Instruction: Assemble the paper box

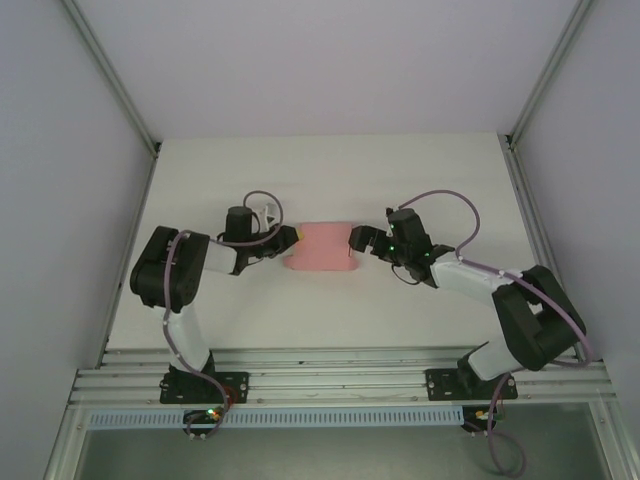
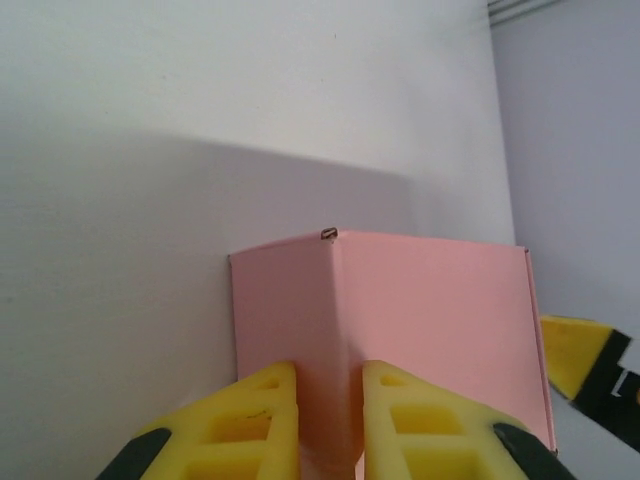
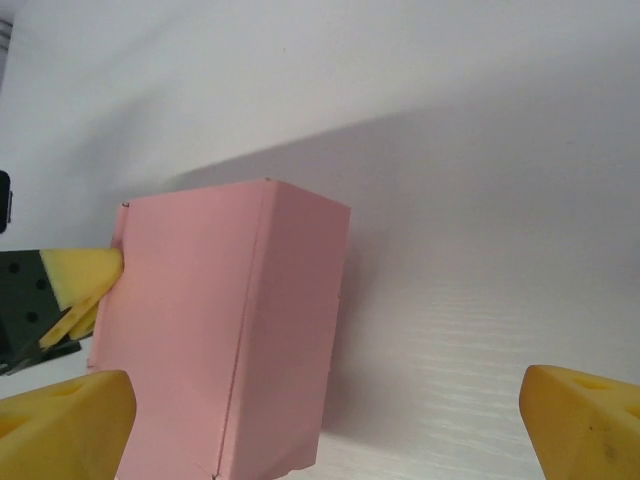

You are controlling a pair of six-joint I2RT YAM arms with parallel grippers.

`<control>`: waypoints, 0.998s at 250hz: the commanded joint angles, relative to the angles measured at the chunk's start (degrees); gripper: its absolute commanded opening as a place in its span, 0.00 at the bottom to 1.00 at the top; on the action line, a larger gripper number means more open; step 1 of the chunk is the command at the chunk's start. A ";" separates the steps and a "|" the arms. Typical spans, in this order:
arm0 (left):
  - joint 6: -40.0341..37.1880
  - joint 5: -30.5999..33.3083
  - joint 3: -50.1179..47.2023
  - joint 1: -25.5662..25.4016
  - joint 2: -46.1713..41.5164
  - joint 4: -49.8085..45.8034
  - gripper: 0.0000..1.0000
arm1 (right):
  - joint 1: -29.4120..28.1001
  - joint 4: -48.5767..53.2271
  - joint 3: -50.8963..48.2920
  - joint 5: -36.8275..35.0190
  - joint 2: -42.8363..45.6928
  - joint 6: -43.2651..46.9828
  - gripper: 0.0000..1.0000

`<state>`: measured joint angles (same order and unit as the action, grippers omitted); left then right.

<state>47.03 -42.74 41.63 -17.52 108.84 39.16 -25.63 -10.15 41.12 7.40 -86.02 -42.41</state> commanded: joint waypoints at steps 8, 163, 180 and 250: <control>4.24 0.44 -3.12 0.78 1.90 6.02 0.15 | 0.88 -2.79 4.43 11.07 -5.57 -3.86 1.00; 5.10 -0.51 -4.02 1.61 2.33 9.69 0.14 | 2.74 -18.34 10.23 27.61 -21.00 -11.56 0.80; 4.83 -0.50 -4.12 1.65 2.24 9.23 0.12 | 3.13 -19.66 9.77 28.61 -21.36 -12.69 0.80; 3.33 -0.38 -4.05 1.48 0.32 8.79 0.20 | 3.35 -18.28 9.78 28.27 -20.29 -11.22 0.54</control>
<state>52.27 -43.22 38.22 -16.03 110.54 49.65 -22.22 -26.48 51.24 33.69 -106.89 -53.41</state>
